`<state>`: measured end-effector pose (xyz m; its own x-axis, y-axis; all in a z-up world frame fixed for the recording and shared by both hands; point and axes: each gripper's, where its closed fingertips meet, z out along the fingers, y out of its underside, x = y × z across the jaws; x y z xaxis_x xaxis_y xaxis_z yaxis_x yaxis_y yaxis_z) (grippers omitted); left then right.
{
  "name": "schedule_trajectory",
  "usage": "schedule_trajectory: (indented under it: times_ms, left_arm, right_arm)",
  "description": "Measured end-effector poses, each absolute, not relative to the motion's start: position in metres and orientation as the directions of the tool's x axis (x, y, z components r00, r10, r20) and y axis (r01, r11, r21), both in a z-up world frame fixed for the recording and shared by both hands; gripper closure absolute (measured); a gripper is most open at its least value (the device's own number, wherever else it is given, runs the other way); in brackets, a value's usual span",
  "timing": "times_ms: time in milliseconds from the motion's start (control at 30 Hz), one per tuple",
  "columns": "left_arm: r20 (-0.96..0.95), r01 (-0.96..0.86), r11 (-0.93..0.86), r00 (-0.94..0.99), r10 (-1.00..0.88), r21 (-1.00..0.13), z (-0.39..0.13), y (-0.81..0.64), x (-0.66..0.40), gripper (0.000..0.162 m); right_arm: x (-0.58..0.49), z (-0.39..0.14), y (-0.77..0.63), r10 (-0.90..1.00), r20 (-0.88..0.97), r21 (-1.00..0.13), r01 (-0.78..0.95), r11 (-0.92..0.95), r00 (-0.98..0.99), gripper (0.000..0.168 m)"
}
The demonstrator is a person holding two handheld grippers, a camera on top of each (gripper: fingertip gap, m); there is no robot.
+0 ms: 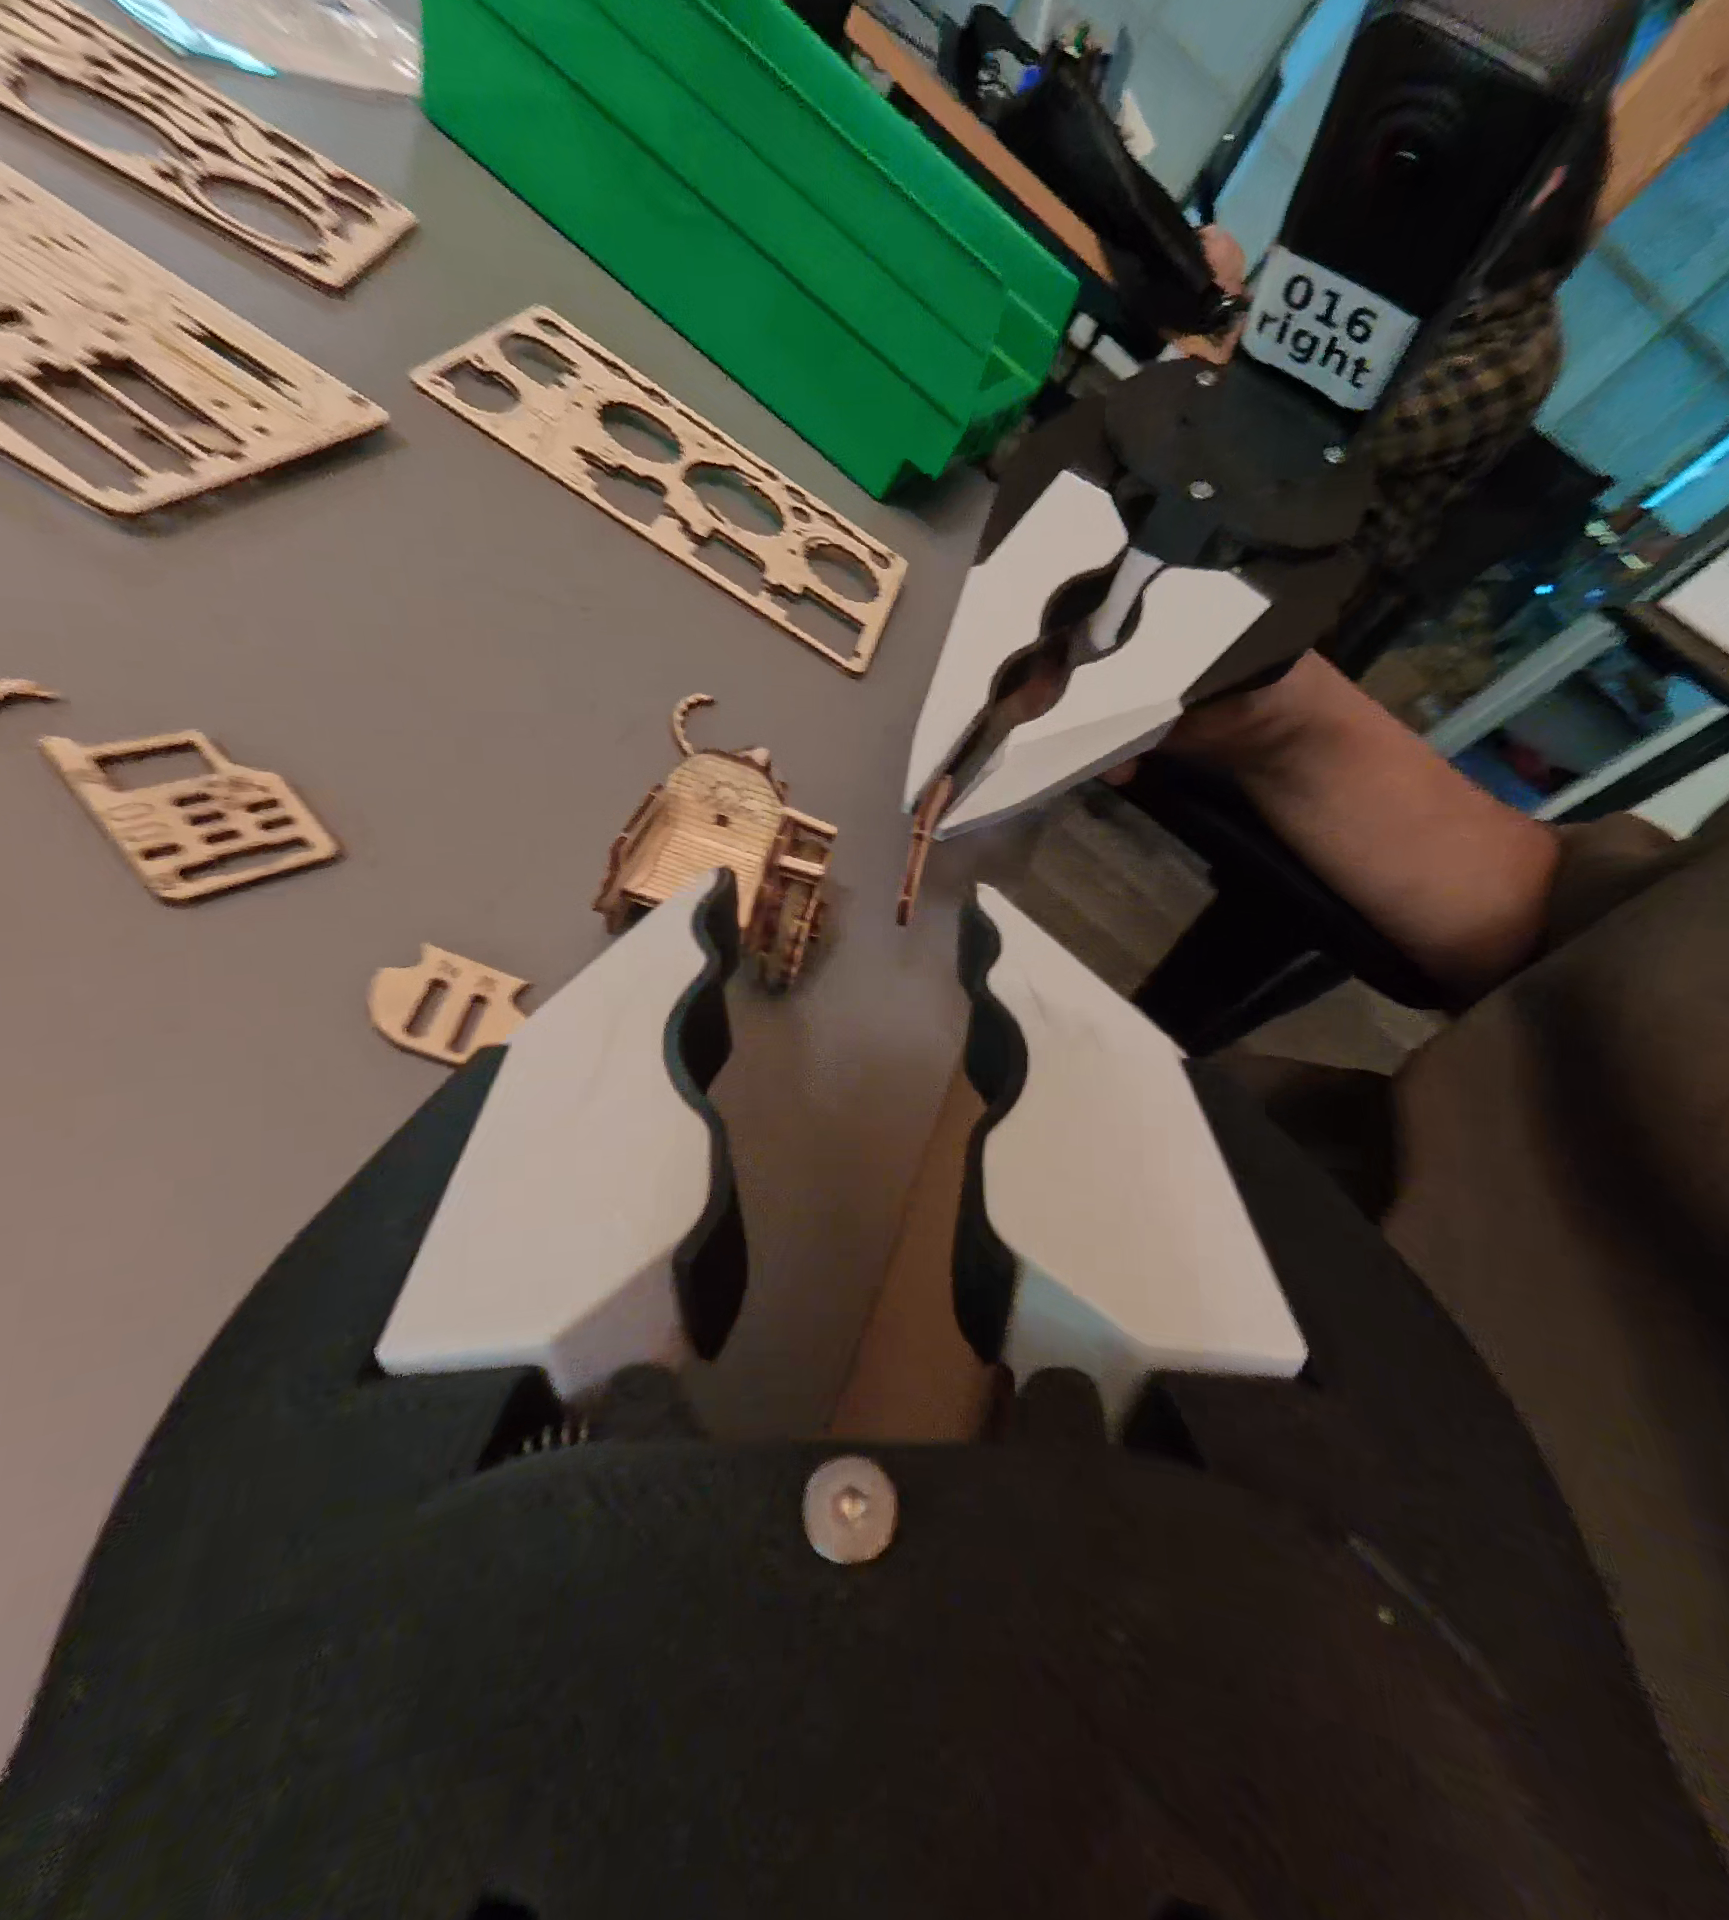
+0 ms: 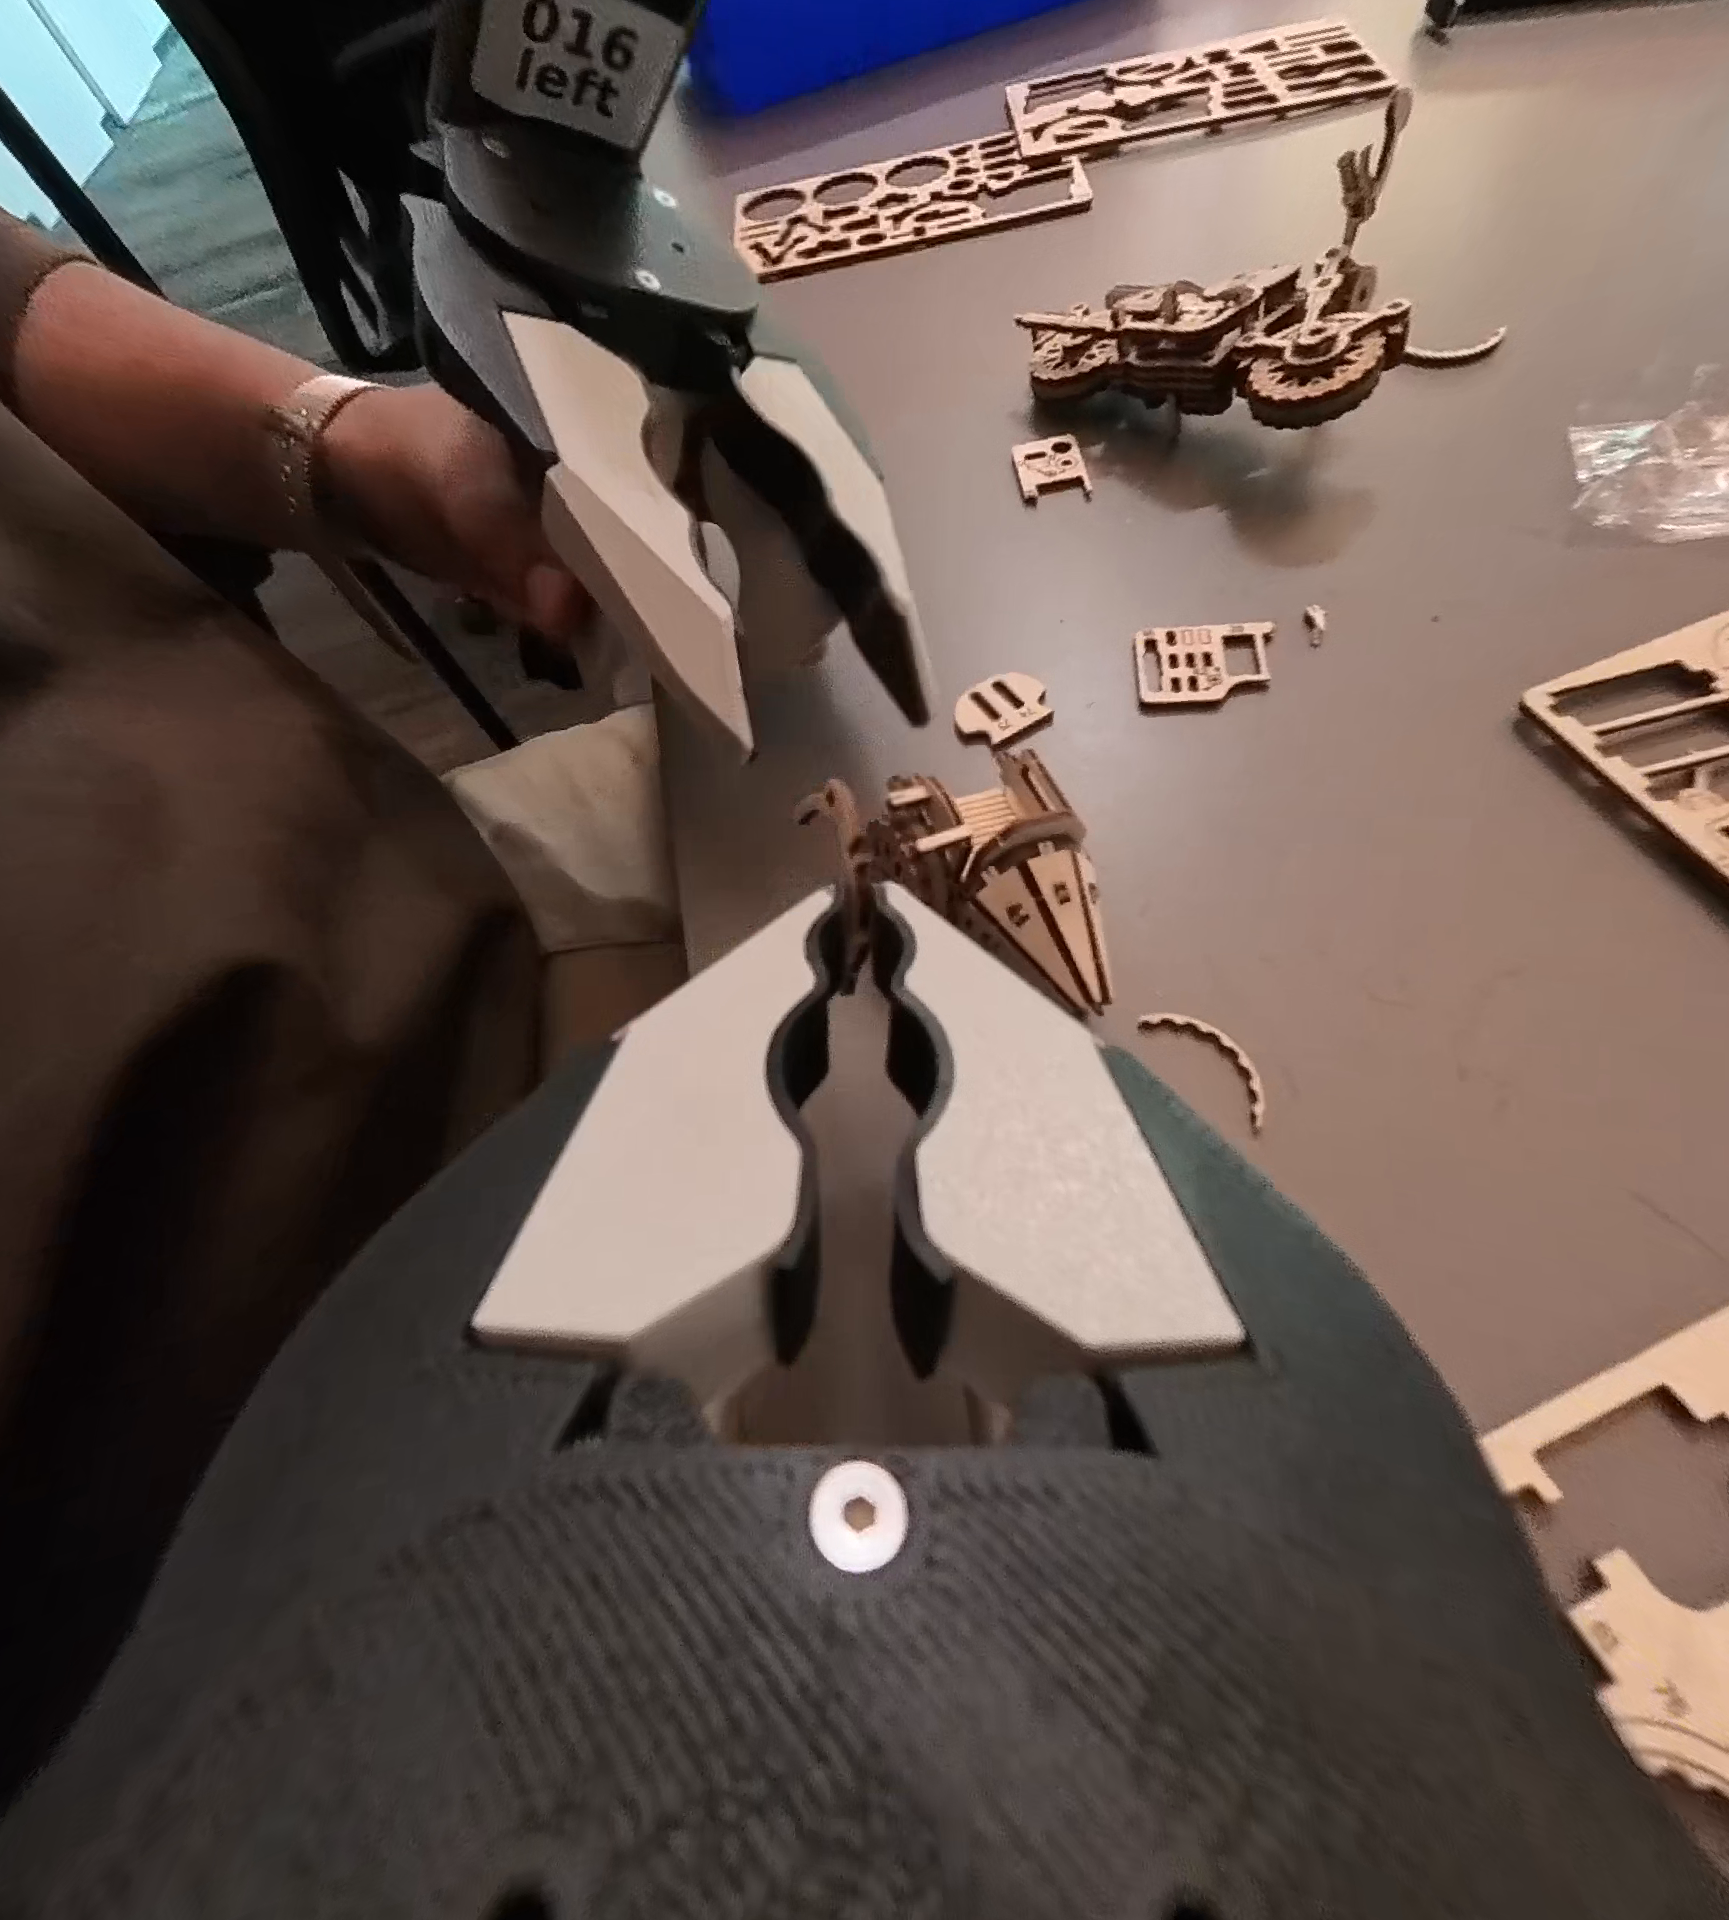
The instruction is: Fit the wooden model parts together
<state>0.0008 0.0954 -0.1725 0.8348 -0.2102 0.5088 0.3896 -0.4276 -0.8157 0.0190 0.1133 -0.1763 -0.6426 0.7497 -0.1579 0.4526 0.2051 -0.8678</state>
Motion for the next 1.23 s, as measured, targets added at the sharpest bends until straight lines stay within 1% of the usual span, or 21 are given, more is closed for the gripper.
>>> schedule_trajectory:
  times_ms: [67, 167, 267, 400, 667, 967, 1100, 1233]
  left_arm:
    - [0.464, 0.36, -0.415, 0.867, -0.182, -0.836, -0.174, 0.097, -0.006, 0.111]
    - [0.439, 0.325, -0.43, 0.877, -0.197, -0.842, -0.176, 0.098, -0.003, 0.108]
    - [0.428, 0.299, -0.45, 0.877, -0.218, -0.842, -0.179, 0.1, 0.003, 0.108]
    - [0.443, 0.303, -0.478, 0.872, -0.211, -0.824, -0.183, 0.102, 0.004, 0.111]
    - [0.499, 0.343, -0.518, 0.845, -0.194, -0.783, -0.188, 0.105, 0.004, 0.123]
    - [0.521, 0.358, -0.531, 0.831, -0.194, -0.768, -0.189, 0.109, 0.005, 0.133]
    - [0.545, 0.377, -0.531, 0.814, -0.2, -0.759, -0.188, 0.109, 0.005, 0.14]
    - [0.561, 0.391, -0.533, 0.803, -0.201, -0.75, -0.187, 0.11, 0.004, 0.143]
  right_arm:
    - [0.017, -0.177, 0.113, 0.751, -0.13, -0.873, 0.433, 0.223, -0.648, 0.167]
    - [0.015, -0.184, 0.111, 0.748, -0.048, -0.861, 0.408, 0.305, -0.662, 0.167]
    - [0.013, -0.185, 0.107, 0.742, -0.008, -0.859, 0.384, 0.338, -0.671, 0.167]
    - [0.011, -0.188, 0.111, 0.748, 0.015, -0.849, 0.386, 0.36, -0.664, 0.167]
    - [0.008, -0.187, 0.113, 0.743, -0.02, -0.858, 0.394, 0.331, -0.668, 0.167]
    - [0.006, -0.19, 0.112, 0.736, -0.036, -0.855, 0.402, 0.328, -0.677, 0.167]
    - [0.006, -0.192, 0.111, 0.733, -0.04, -0.853, 0.406, 0.329, -0.679, 0.167]
    - [0.005, -0.192, 0.111, 0.732, -0.047, -0.855, 0.407, 0.323, -0.68, 0.166]
